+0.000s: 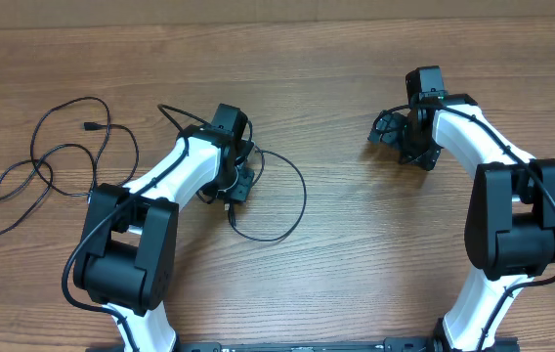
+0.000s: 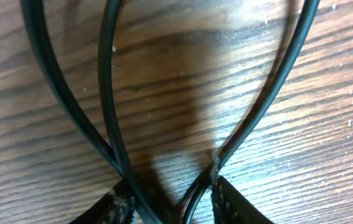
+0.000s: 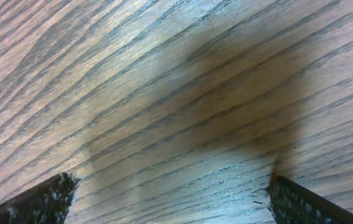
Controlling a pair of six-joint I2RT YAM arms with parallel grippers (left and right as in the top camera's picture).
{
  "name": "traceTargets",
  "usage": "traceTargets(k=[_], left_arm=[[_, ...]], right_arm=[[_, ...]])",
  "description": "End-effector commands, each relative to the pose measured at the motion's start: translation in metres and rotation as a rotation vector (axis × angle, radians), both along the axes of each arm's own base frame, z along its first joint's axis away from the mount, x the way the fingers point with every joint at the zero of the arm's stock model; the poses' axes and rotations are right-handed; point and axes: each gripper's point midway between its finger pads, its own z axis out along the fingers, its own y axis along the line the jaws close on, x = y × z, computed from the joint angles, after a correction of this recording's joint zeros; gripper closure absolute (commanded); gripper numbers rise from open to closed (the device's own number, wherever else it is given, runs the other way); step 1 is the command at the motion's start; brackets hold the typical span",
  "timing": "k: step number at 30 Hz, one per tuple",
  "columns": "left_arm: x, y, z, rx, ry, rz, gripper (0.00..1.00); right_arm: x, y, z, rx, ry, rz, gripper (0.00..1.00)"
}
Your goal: Untangle cables
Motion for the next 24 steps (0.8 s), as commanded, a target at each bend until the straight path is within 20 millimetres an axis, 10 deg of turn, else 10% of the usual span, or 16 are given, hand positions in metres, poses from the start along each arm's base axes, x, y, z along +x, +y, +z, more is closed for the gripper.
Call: traceTargets(k=[1, 6, 16, 24], left_arm=[[-0.042, -0.002, -0.034, -0.005, 0.166, -0.016, 0.66], [-0.043, -0.002, -0.034, -0.005, 0.169, -0.016, 0.96], [-0.034, -0.004, -0.021, -0.005, 0.168, 0.01, 0.96], [0.007, -0.001, 0.038, 0.048, 0.039, 0.082, 0.96]], right_arm=[[0.002, 0.001, 0.011, -0.003, -0.029, 0.001, 0.0], [0.002, 0.001, 0.011, -0.004, -0.029, 0.001, 0.0], [0.002, 0.001, 0.011, -0.003, -0.029, 0.001, 0.0], [0.002, 0.001, 0.011, -0.003, -0.029, 0.001, 0.0]])
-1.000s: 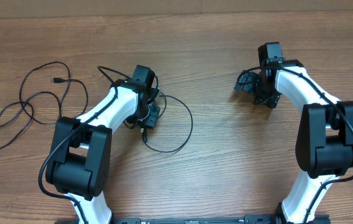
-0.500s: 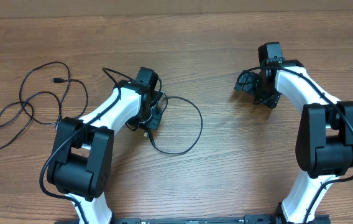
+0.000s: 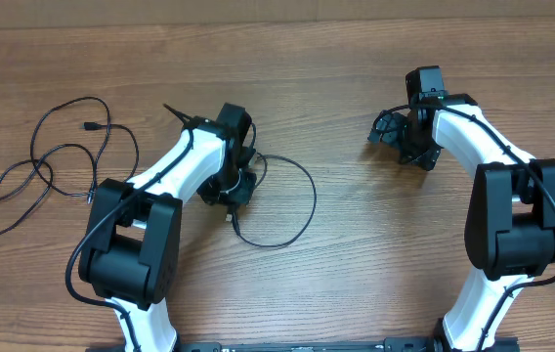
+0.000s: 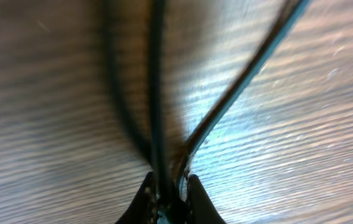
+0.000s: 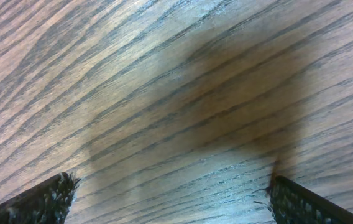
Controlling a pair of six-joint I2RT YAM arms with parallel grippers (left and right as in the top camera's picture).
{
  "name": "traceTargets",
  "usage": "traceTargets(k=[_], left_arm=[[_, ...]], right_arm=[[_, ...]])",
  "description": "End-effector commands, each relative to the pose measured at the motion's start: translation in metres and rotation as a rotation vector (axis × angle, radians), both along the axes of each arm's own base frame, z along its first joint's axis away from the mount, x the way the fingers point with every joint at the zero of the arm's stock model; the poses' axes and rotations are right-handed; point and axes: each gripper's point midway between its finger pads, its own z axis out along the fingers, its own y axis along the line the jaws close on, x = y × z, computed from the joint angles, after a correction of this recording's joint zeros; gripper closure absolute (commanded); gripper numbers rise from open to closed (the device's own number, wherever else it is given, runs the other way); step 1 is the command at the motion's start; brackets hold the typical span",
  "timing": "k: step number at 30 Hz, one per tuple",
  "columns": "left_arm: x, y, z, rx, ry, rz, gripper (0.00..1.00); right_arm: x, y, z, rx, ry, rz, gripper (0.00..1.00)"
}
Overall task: Untangle cables
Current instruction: 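Carry the cable with the left gripper up-left to the cable pile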
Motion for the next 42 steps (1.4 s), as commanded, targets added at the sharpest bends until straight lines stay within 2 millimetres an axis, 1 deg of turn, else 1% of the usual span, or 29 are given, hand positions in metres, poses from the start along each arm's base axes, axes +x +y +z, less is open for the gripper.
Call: traceTargets(k=[1, 5, 8, 15, 18, 21, 24, 26, 29, 31, 34, 35, 39, 42], left_arm=[[0.032, 0.008, 0.034, 0.083, -0.119, 0.077, 0.96], [0.051, 0.036, 0.071, 0.241, -0.24, 0.178, 0.96], [0.064, 0.05, 0.103, 0.318, -0.328, 0.242, 0.96], [0.097, 0.077, 0.187, 0.428, -0.563, 0.342, 0.96], [0.108, 0.092, 0.219, 0.459, -0.655, 0.396, 0.96], [0.118, 0.116, 0.251, 0.487, -0.748, 0.509, 0.96], [0.123, 0.144, 0.276, 0.502, -0.809, 0.62, 0.96], [0.124, 0.164, 0.286, 0.498, -0.829, 0.697, 0.96], [0.122, 0.193, 0.288, 0.482, -0.827, 0.816, 0.96], [0.117, 0.215, 0.284, 0.468, -0.804, 0.899, 0.96], [0.111, 0.237, 0.275, 0.42, -0.755, 0.975, 0.96], [0.107, 0.251, 0.27, 0.389, -0.724, 1.014, 0.96], [0.095, 0.278, 0.263, 0.333, -0.675, 1.114, 0.96], [0.089, 0.293, 0.259, 0.292, -0.651, 1.162, 0.96]], right_arm=[[0.002, 0.001, 0.011, -0.003, -0.028, 0.001, 0.0], [0.002, 0.001, 0.011, -0.003, -0.029, 0.002, 0.0], [0.002, 0.001, 0.011, -0.004, -0.029, 0.002, 0.0], [0.002, 0.001, 0.011, -0.003, -0.029, 0.002, 0.0], [0.002, 0.001, 0.011, -0.003, -0.028, 0.001, 0.0], [0.002, 0.001, 0.011, -0.003, -0.029, 0.002, 0.0], [0.002, 0.001, 0.011, -0.004, -0.029, 0.002, 0.0], [0.002, 0.001, 0.011, -0.004, -0.029, 0.002, 0.0], [0.002, 0.001, 0.011, -0.003, -0.029, 0.002, 0.0], [0.002, 0.001, 0.011, -0.004, -0.029, 0.002, 0.0], [0.002, 0.001, 0.011, -0.003, -0.029, 0.002, 0.0], [0.002, 0.001, 0.011, -0.004, -0.029, 0.002, 0.0], [0.002, 0.001, 0.011, -0.003, -0.029, 0.002, 0.0], [0.002, 0.001, 0.011, -0.003, -0.029, 0.002, 0.0]])
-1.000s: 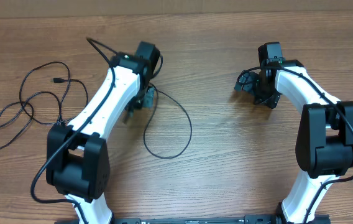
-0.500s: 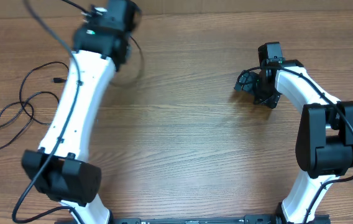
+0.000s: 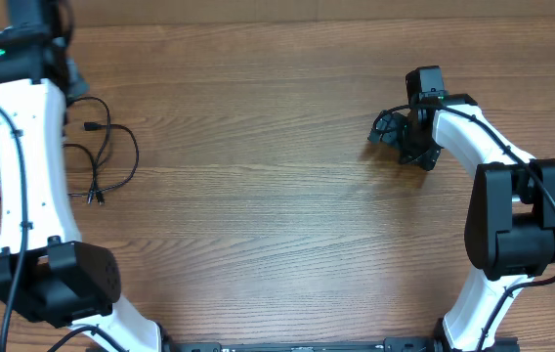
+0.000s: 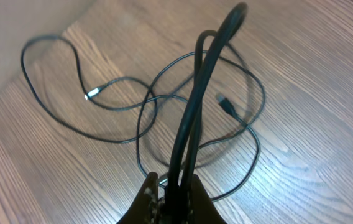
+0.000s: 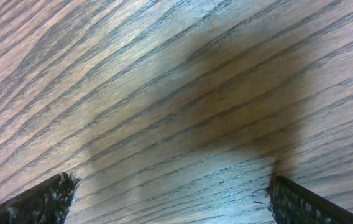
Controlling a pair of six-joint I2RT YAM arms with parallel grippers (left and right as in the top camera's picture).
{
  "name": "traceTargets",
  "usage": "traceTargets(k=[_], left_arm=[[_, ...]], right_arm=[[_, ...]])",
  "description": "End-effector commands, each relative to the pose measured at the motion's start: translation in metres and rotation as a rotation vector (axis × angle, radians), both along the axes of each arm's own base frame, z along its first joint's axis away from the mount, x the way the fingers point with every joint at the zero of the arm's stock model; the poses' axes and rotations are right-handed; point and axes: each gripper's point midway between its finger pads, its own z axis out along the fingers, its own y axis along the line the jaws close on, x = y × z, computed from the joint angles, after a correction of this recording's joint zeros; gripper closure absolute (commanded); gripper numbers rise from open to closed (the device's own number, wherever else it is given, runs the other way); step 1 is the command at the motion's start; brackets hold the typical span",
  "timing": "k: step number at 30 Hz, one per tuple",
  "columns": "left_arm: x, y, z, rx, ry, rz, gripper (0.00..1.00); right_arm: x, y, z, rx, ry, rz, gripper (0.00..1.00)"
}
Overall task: Untangle cables
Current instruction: 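Carry the cable with the left gripper up-left to the cable pile, then release the cable at the left and move the left gripper back right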
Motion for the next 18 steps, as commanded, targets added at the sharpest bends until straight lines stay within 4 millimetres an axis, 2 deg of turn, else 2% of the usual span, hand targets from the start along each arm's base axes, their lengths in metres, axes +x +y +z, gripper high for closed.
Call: traceTargets(k=[1, 6, 11, 14, 18], left_arm=[[-0.006, 0.01, 0.011, -0.109, -0.092, 0.041, 0.96], [-0.017, 0.034, 0.009, -0.146, -0.108, 0.098, 0.96], [-0.023, 0.049, 0.011, -0.139, -0.12, 0.135, 0.96], [-0.018, 0.053, 0.013, -0.135, -0.145, 0.134, 0.96], [-0.005, 0.05, 0.005, -0.144, -0.131, 0.058, 0.96]], right_arm=[[0.002, 0.001, 0.011, -0.003, -0.028, 0.001, 0.0], [0.002, 0.001, 0.011, -0.003, -0.028, 0.001, 0.0], [0.002, 0.001, 0.011, -0.003, -0.028, 0.001, 0.0], [0.002, 0.001, 0.011, -0.003, -0.028, 0.001, 0.0], [0.002, 0.001, 0.011, -0.003, -0.028, 0.001, 0.0]])
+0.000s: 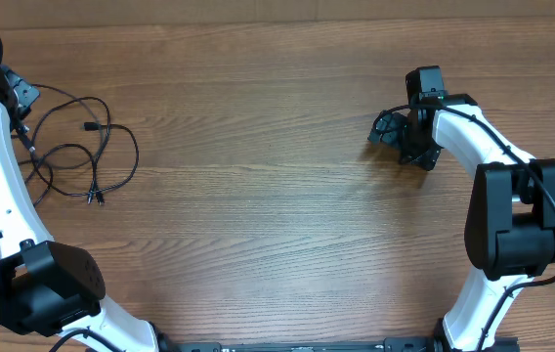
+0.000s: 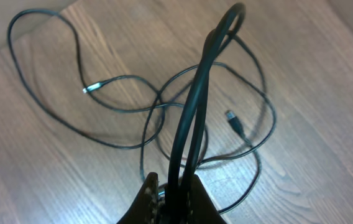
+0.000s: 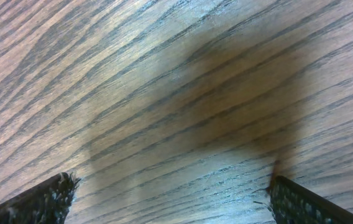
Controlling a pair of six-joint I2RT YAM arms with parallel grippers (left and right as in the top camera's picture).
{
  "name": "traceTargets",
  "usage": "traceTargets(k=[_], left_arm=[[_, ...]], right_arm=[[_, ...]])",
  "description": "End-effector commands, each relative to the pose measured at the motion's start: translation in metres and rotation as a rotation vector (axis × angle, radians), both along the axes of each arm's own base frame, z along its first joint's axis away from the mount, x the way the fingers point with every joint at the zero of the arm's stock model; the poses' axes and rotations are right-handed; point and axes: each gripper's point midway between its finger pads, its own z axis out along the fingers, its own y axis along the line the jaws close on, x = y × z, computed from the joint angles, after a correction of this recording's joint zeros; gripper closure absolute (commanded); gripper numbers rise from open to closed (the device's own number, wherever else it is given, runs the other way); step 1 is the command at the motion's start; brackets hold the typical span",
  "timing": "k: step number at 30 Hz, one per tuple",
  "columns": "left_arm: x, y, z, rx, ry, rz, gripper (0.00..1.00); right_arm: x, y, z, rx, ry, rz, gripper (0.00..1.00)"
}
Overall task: Untangle cables
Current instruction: 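Release the cable at the left and move the left gripper back right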
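Thin black cables lie in loose overlapping loops at the table's far left. My left gripper hangs above them, shut on a doubled black cable that rises in a folded loop from the fingers. Below it in the left wrist view, the strands cross each other, with a small plug and a USB plug at their ends. My right gripper rests low at the right of the table, open, and its fingertips have only bare wood between them.
The wooden table ends at a back edge with a pale surface behind it. The cable heap lies close to the left and back edges. The right arm stands along the right side.
My left gripper, still shut on the doubled cable, has shifted left and a little nearer over the cable heap. The loops beneath have spread slightly. The right arm is unchanged.
My left gripper was open around cable strands of a loop lying at mid table. Then it was shut on them there. Later it held them high at the far left over the other cables, and the mid-table loop was gone. The right gripper stayed open and still.
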Motion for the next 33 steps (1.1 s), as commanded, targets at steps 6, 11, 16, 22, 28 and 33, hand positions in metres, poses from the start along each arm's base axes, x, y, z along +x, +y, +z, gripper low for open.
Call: traceTargets(k=[6, 11, 16, 22, 28, 33], left_arm=[[0.022, -0.001, -0.018, -0.021, 0.013, -0.088, 0.96], [0.034, 0.004, -0.063, -0.053, 0.109, -0.126, 0.96], [0.043, -0.003, -0.103, -0.129, 0.165, -0.166, 0.95], [0.052, -0.017, -0.145, -0.243, 0.207, -0.23, 0.82], [0.052, -0.019, -0.157, -0.262, 0.227, -0.233, 0.75], [0.056, -0.031, -0.157, -0.322, 0.196, -0.264, 0.66]], right_arm=[[0.002, 0.001, 0.011, -0.003, -0.029, 0.001, 0.0], [0.002, 0.001, 0.011, -0.003, -0.028, 0.001, 0.0], [0.002, 0.001, 0.011, -0.004, -0.029, 0.001, 0.0], [0.002, 0.001, 0.011, -0.003, -0.029, 0.002, 0.0], [0.002, 0.001, 0.011, -0.003, -0.029, 0.002, 0.0], [0.002, 0.001, 0.011, -0.004, -0.029, 0.002, 0.0]])
